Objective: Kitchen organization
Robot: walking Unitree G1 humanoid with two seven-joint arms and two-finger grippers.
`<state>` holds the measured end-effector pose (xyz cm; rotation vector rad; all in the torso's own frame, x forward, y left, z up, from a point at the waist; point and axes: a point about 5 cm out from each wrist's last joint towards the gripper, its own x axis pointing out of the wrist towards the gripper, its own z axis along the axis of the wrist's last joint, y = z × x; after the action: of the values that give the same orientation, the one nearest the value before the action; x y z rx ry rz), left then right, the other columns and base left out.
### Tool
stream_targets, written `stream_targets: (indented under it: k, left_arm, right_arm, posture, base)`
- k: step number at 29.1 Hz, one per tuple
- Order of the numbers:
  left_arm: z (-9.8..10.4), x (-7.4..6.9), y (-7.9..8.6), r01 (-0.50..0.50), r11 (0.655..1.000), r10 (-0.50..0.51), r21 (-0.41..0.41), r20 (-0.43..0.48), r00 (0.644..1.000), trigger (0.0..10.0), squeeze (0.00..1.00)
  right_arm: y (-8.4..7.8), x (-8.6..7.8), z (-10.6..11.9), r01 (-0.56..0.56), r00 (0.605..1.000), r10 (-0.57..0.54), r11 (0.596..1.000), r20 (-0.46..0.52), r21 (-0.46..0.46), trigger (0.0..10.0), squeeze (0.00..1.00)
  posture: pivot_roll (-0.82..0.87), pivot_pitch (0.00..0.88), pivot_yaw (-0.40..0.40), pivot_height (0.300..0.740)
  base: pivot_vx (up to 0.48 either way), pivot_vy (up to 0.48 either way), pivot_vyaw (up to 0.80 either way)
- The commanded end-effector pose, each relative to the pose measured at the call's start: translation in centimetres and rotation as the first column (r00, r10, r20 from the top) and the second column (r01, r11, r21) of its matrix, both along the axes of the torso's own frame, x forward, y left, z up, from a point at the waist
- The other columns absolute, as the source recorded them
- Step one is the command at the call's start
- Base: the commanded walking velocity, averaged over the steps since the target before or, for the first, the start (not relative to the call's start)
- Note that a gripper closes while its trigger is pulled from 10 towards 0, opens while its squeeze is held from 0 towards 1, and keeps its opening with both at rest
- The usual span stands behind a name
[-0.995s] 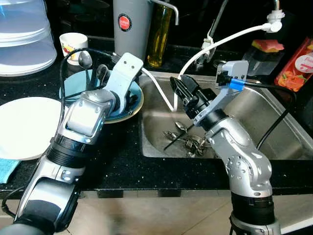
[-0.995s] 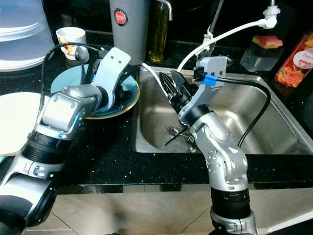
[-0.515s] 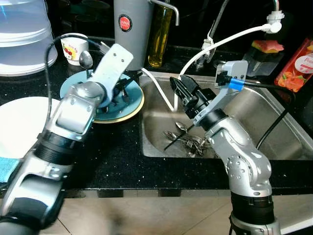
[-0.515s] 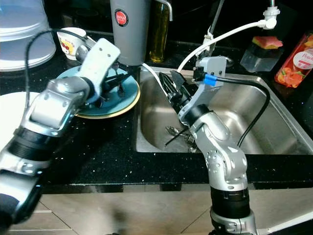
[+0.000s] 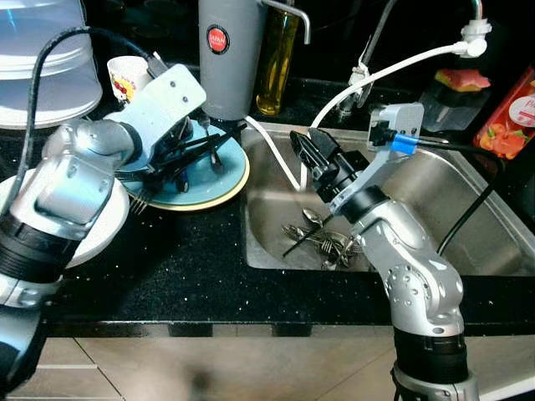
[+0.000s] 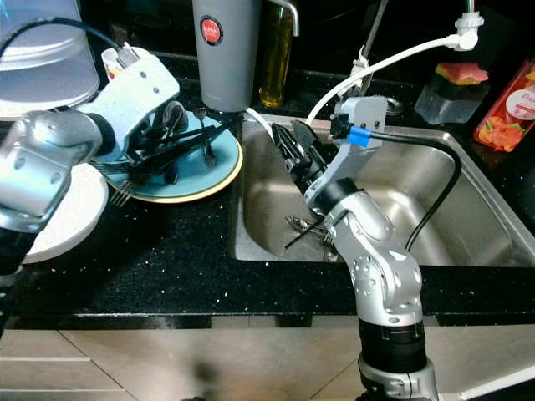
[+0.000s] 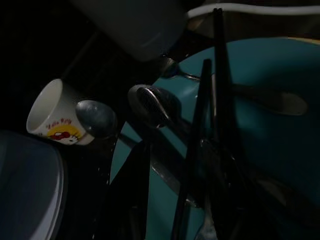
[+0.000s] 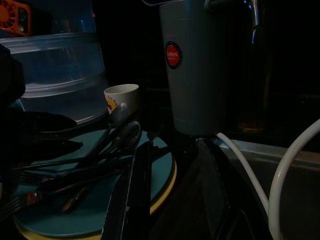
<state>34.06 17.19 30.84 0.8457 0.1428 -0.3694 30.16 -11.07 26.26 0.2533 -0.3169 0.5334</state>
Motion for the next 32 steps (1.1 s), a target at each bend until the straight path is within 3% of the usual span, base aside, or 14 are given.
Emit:
stream_targets:
  k: [1, 5, 6, 10, 11, 13, 16, 17, 20, 27, 29, 31, 32]
  left_arm:
    - [-0.8, 0.1, -1.0, 0.022, 1.000, -0.022, -0.010, -0.021, 1.000, 10.0, 0.00]
    - [-1.5, 0.3, -3.3, 0.038, 0.988, -0.044, -0.148, -0.039, 0.998, 10.0, 0.00]
    - [-1.5, 0.3, -3.3, 0.038, 0.988, -0.044, -0.148, -0.039, 0.998, 10.0, 0.00]
    - [-1.9, 0.3, -6.2, 0.073, 0.932, -0.107, -0.354, -0.076, 0.991, 10.0, 0.00]
    - [-1.9, 0.3, -6.2, 0.073, 0.932, -0.107, -0.354, -0.076, 0.991, 10.0, 0.00]
    - [-2.0, 0.3, -7.4, 0.091, 0.899, -0.144, -0.428, -0.093, 0.985, 10.0, 0.00]
    - [-2.7, 0.8, -7.6, 0.033, 0.908, -0.085, -0.418, -0.106, 0.991, 10.0, 0.00]
    - [-3.1, 1.1, -7.3, -0.004, 0.931, -0.031, -0.365, -0.089, 0.996, 10.0, 0.00]
    - [-3.7, 1.5, -6.3, -0.066, 0.945, 0.047, -0.320, -0.066, 0.997, 10.0, 0.00]
    - [-2.7, 1.8, -5.6, -0.012, 0.946, 0.027, -0.323, 0.044, 0.999, 10.0, 0.00]
    - [-2.4, 1.9, -5.5, 0.015, 0.937, 0.006, -0.350, 0.060, 0.998, 10.0, 0.00]
    - [-2.0, 2.5, -5.0, 0.070, 0.892, -0.035, -0.448, 0.086, 0.996, 10.0, 0.00]
    - [-2.0, 2.5, -5.0, 0.070, 0.892, -0.035, -0.448, 0.086, 0.996, 10.0, 0.00]
  right_arm:
    - [-0.3, 0.0, -0.1, 0.015, 1.000, -0.015, 1.000, 0.001, -0.002, 10.0, 0.00]
    - [-0.2, -0.1, -0.1, 0.013, 1.000, -0.013, 1.000, -0.001, -0.003, 10.0, 0.00]
    - [-0.2, -0.1, -0.1, 0.013, 1.000, -0.013, 1.000, -0.001, -0.003, 10.0, 0.00]
    - [-0.3, 0.0, -0.1, 0.014, 1.000, -0.014, 1.000, -0.003, -0.004, 10.0, 0.00]
    - [-0.3, 0.0, -0.1, 0.014, 1.000, -0.014, 1.000, -0.003, -0.004, 10.0, 0.00]
    - [-0.3, 0.0, 0.0, 0.012, 1.000, -0.012, 1.000, -0.002, -0.005, 10.0, 0.00]
    - [-0.1, 0.1, 0.0, 0.009, 1.000, -0.009, 1.000, -0.001, -0.002, 10.0, 0.00]
    - [-0.1, 0.1, 0.0, 0.009, 1.000, -0.009, 1.000, -0.001, 0.000, 10.0, 0.00]
    - [-0.1, 0.1, -0.3, 0.017, 1.000, -0.017, 1.000, -0.009, 0.000, 10.0, 0.00]
    - [-0.5, 0.5, -1.5, 0.088, 0.995, -0.087, 0.996, -0.047, 0.008, 10.0, 0.00]
    - [-0.7, 0.7, -1.9, 0.119, 0.991, -0.118, 0.993, -0.067, 0.016, 10.0, 0.00]
    - [-1.5, 1.1, -2.9, 0.224, 0.969, -0.218, 0.974, -0.114, 0.039, 10.0, 0.00]
    - [-1.5, 1.1, -2.9, 0.224, 0.969, -0.218, 0.974, -0.114, 0.039, 10.0, 0.00]
  posture:
    - [0.26, 0.036, -0.093, 0.740]
    - [0.26, 0.038, -0.097, 0.740]
    - [0.26, 0.038, -0.097, 0.740]
    - [0.25, 0.036, -0.106, 0.740]
    - [0.25, 0.036, -0.106, 0.740]
    - [0.25, 0.034, -0.105, 0.740]
    - [0.25, 0.032, -0.103, 0.740]
    - [0.25, 0.032, -0.102, 0.740]
    - [0.25, 0.031, -0.094, 0.740]
    - [0.26, 0.025, -0.075, 0.740]
    - [0.26, 0.022, -0.069, 0.740]
    - [0.25, 0.016, -0.061, 0.740]
    - [0.25, 0.016, -0.061, 0.740]
  base:
    - [0.000, 0.000, 0.00]
    - [0.000, 0.000, 0.00]
    - [0.000, 0.000, 0.00]
    - [0.000, 0.000, 0.00]
    - [0.000, 0.000, 0.00]
    - [0.000, 0.000, 0.00]
    - [0.000, 0.000, 0.00]
    - [0.000, 0.000, 0.00]
    - [0.000, 0.000, 0.00]
    - [0.000, 0.000, 0.00]
    - [0.000, 0.000, 0.00]
    - [0.000, 0.000, 0.00]
    - [0.000, 0.000, 0.00]
